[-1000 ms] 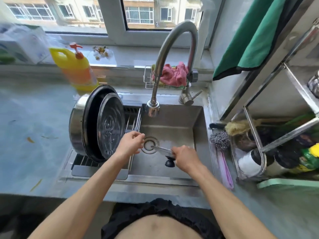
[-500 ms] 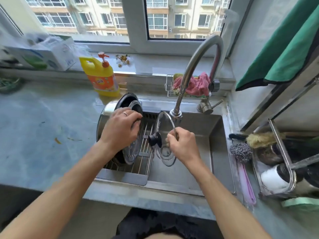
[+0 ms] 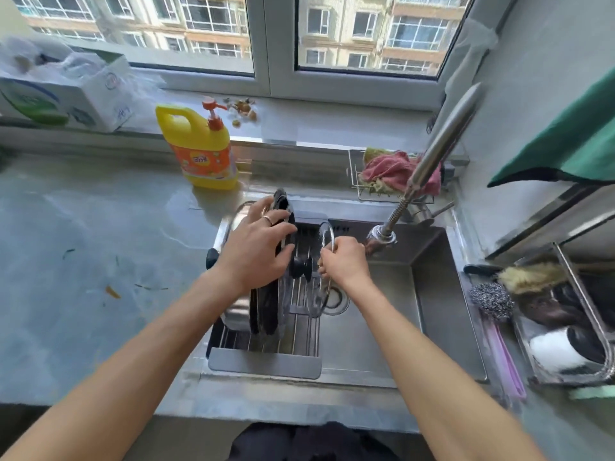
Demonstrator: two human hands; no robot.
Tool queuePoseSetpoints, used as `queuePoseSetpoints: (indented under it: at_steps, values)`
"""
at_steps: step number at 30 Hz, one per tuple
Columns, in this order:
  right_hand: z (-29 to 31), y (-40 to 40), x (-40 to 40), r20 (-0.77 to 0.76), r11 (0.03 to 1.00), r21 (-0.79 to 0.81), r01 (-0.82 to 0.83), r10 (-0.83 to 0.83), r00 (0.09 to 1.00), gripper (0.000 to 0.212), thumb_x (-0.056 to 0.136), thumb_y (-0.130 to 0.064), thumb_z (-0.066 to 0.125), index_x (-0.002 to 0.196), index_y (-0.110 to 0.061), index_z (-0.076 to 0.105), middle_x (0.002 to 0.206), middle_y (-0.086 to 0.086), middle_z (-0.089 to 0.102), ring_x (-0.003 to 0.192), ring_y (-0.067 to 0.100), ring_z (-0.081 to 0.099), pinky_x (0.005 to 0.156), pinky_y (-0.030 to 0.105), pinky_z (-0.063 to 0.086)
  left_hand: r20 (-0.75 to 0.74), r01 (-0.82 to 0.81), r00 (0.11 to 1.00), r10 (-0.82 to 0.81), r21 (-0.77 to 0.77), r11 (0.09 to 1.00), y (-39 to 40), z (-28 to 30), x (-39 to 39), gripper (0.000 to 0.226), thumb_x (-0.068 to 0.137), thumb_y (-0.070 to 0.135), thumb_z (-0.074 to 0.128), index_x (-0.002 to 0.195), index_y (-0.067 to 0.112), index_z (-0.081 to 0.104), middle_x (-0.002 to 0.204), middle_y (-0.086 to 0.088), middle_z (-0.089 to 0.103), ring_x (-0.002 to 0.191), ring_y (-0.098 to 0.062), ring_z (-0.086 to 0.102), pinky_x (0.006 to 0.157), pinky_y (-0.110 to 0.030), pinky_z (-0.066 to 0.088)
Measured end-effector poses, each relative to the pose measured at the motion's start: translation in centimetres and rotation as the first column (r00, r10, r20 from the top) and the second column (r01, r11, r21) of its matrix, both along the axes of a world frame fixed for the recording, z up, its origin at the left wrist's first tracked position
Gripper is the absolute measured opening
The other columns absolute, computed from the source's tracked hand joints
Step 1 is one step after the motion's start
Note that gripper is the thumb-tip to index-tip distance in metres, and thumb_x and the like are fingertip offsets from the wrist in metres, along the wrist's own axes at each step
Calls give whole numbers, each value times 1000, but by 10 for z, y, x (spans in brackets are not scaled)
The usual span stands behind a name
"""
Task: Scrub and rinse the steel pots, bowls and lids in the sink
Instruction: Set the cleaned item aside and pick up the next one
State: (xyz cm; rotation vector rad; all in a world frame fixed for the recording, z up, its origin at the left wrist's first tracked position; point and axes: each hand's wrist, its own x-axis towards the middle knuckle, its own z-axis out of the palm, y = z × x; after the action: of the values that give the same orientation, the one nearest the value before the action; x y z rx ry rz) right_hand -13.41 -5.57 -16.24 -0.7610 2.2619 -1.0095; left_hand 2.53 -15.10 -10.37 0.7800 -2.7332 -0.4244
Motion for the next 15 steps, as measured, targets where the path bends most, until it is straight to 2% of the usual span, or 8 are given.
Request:
queuePoseSetpoints:
  at_steps: [5, 8, 15]
  values:
    - [-13, -9, 7, -38, 998, 63, 5, -2, 999, 24, 70, -20, 45, 68, -2, 61, 64, 13, 67, 62, 33, 68, 54, 50, 58, -42, 0, 999, -1, -27, 1000, -7, -13, 3, 33, 85, 28, 67, 113, 13, 76, 127, -9, 68, 140, -42, 38, 114, -54, 37]
    - [-27, -8, 5, -14, 997, 72, 37, -36, 999, 23, 67, -23, 44, 66, -6, 60, 64, 13, 67, 65, 35, 68, 57, 51, 58, -68, -5, 998, 3, -36, 999, -6, -15, 2, 34, 84, 30, 64, 111, 13, 76, 123, -8, 70, 140, -41, 39, 113, -53, 37]
    - [-38, -4, 3, 5, 995, 78, 68, -69, 998, 22, 69, -27, 45, 68, -12, 60, 69, 11, 68, 67, 33, 68, 62, 49, 59, -77, -13, 997, 11, -23, 1000, -2, -14, 1, 28, 86, 23, 72, 113, 14, 76, 124, -6, 69, 144, -38, 35, 116, -51, 33]
